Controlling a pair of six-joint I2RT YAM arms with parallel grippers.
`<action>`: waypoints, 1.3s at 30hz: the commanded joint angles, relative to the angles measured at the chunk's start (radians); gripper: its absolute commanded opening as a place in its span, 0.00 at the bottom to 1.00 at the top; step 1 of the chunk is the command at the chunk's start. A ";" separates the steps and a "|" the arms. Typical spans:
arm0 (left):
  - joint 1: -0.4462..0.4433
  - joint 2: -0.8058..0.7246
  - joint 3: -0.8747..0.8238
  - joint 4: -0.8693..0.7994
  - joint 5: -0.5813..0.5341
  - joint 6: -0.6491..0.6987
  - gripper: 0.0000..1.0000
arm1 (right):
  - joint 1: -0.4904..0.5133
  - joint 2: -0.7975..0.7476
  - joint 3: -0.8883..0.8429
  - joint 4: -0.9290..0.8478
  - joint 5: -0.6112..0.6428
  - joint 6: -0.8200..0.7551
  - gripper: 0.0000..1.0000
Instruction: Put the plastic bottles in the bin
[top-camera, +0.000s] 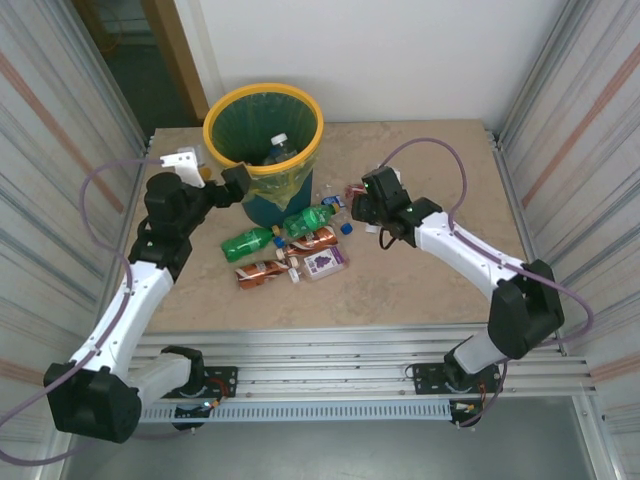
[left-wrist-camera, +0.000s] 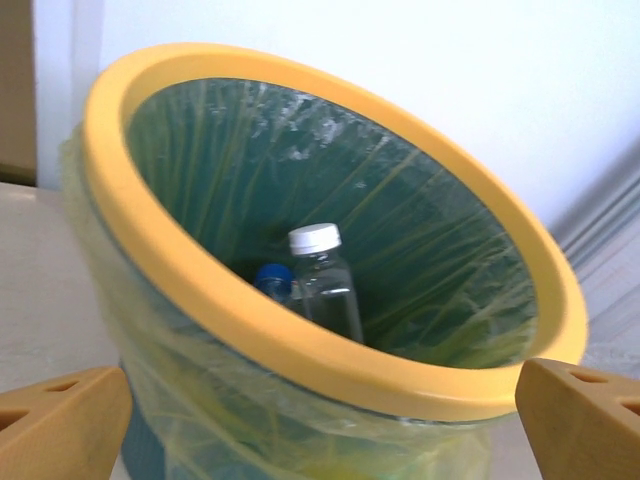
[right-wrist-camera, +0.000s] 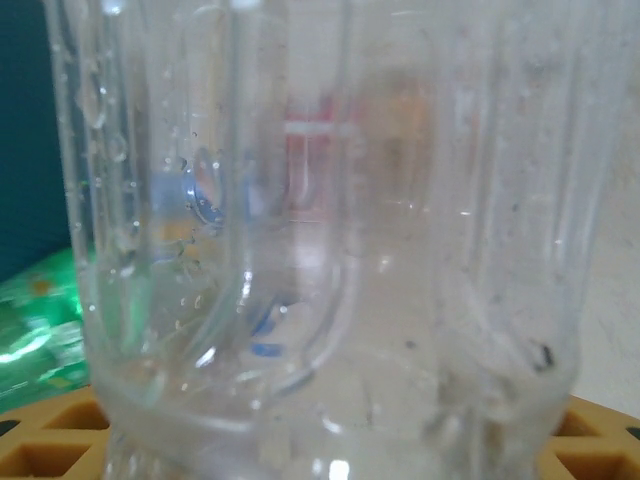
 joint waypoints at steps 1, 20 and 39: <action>-0.042 0.025 0.051 0.018 0.015 -0.005 0.99 | 0.040 -0.077 -0.014 0.103 -0.014 -0.109 0.46; -0.212 0.161 0.192 0.116 0.271 -0.069 0.99 | 0.189 -0.154 0.005 0.339 -0.235 -0.326 0.47; -0.268 0.172 0.273 0.058 0.366 -0.044 0.98 | 0.219 -0.148 0.040 0.362 -0.302 -0.375 0.48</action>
